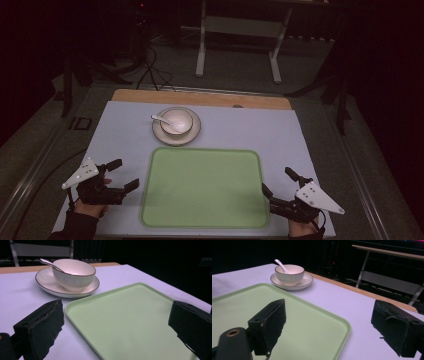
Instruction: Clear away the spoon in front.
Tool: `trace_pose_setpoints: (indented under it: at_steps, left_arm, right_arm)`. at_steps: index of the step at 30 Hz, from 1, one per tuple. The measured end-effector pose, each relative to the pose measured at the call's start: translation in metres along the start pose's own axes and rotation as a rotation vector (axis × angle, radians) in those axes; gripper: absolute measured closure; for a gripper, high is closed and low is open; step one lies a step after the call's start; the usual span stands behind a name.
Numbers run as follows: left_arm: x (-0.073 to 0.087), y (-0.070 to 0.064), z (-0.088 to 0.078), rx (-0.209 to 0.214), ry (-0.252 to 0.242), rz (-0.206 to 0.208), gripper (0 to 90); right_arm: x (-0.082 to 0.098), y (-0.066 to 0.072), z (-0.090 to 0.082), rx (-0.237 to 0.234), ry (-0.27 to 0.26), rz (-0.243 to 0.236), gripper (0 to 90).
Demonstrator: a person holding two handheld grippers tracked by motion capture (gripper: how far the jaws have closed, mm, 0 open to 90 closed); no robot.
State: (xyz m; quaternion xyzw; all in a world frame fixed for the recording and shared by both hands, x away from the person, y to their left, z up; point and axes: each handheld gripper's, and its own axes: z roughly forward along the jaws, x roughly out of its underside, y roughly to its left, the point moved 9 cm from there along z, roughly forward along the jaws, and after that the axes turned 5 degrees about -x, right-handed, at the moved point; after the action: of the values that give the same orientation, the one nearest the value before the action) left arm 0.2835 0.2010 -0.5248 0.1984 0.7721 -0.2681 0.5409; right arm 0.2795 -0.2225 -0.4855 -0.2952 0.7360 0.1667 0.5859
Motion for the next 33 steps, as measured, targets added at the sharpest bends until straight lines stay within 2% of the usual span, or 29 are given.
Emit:
trace_pose_setpoints:
  at_steps: [4,6,11,14,17,18,22,27,29,31,33]
  left_arm:
    - [0.0,-0.001,-0.002,0.011,0.007,0.007,0.0]
    - [0.0,-0.001,-0.002,0.038,0.009,0.002,0.0]
    - [0.001,-0.003,-0.001,0.041,0.028,0.01,0.0]
    - [0.002,-0.012,0.0,0.078,0.05,0.034,0.0]
    - [0.003,-0.016,0.002,0.091,0.07,0.053,0.0]
    - [0.002,-0.022,0.004,0.114,0.081,0.066,0.0]
    - [-0.005,-0.033,0.004,0.151,0.08,0.091,0.0]
    - [-0.015,-0.038,0.007,0.152,0.09,0.129,0.0]
    - [-0.017,-0.039,0.008,0.154,0.088,0.133,0.0]
    - [-0.027,-0.042,0.011,0.151,0.089,0.162,0.0]
    - [-0.032,-0.044,0.014,0.164,0.097,0.165,0.2]
  right_arm:
    - [0.001,0.002,0.001,-0.003,0.009,0.005,12.3]
    - [0.002,0.004,0.002,-0.011,0.013,0.01,12.3]
    - [0.002,0.006,0.001,-0.015,0.013,0.006,12.3]
    - [0.002,0.007,0.001,-0.016,0.01,0.004,12.3]
    - [0.001,0.008,0.001,-0.017,0.007,0.002,12.4]
    - [0.001,0.008,0.001,-0.019,0.004,0.001,12.4]
    - [0.0,0.009,0.001,-0.013,0.007,-0.003,12.4]
    - [0.0,0.01,0.001,-0.012,0.005,-0.007,12.4]
    - [0.0,0.011,0.001,-0.012,0.005,-0.007,12.3]
    - [0.0,0.012,0.002,-0.014,0.006,-0.007,12.4]
    - [0.0,0.012,0.002,-0.014,0.006,-0.008,12.3]
